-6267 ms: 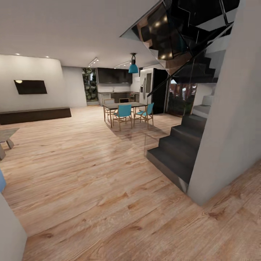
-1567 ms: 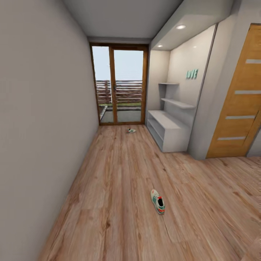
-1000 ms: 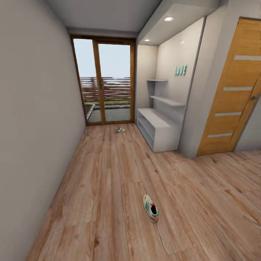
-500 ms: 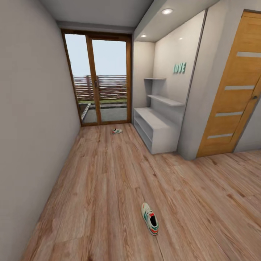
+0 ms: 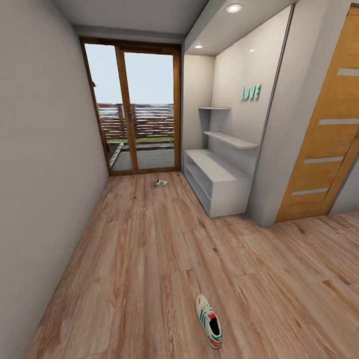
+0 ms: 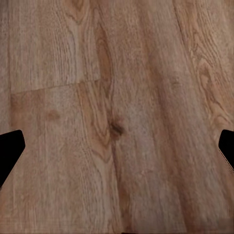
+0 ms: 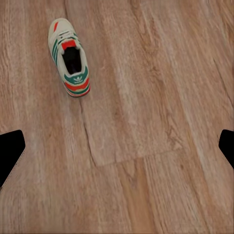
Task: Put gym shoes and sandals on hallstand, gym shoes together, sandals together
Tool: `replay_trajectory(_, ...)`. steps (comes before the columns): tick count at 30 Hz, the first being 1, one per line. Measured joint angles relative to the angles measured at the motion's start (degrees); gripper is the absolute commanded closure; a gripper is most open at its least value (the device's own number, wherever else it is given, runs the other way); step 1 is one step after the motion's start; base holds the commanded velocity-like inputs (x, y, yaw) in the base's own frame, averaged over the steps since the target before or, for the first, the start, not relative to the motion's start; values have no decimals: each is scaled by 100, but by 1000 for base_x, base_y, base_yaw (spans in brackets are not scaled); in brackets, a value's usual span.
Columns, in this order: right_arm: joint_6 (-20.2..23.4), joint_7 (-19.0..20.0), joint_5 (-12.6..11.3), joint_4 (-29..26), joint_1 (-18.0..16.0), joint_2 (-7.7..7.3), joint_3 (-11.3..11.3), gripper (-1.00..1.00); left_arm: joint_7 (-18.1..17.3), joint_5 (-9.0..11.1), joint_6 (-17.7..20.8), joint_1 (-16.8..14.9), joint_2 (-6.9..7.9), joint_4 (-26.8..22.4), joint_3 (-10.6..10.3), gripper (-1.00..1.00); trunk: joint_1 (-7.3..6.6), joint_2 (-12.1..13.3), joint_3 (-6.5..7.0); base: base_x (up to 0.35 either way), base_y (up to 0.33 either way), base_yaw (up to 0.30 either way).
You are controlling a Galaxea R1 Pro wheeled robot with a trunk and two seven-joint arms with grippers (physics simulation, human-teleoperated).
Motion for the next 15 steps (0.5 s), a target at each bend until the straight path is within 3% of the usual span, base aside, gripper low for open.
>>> replay_trajectory(10,0,5,-3,-4,0,2,1,-100,0,0,0,0,0,0,1,-100,0,0,0,332,0,0)
replay_trajectory(15,1,5,-5,-6,0,2,0,-100,0,0,0,0,0,1,-1,-100,2,0,0,181,-128,0)
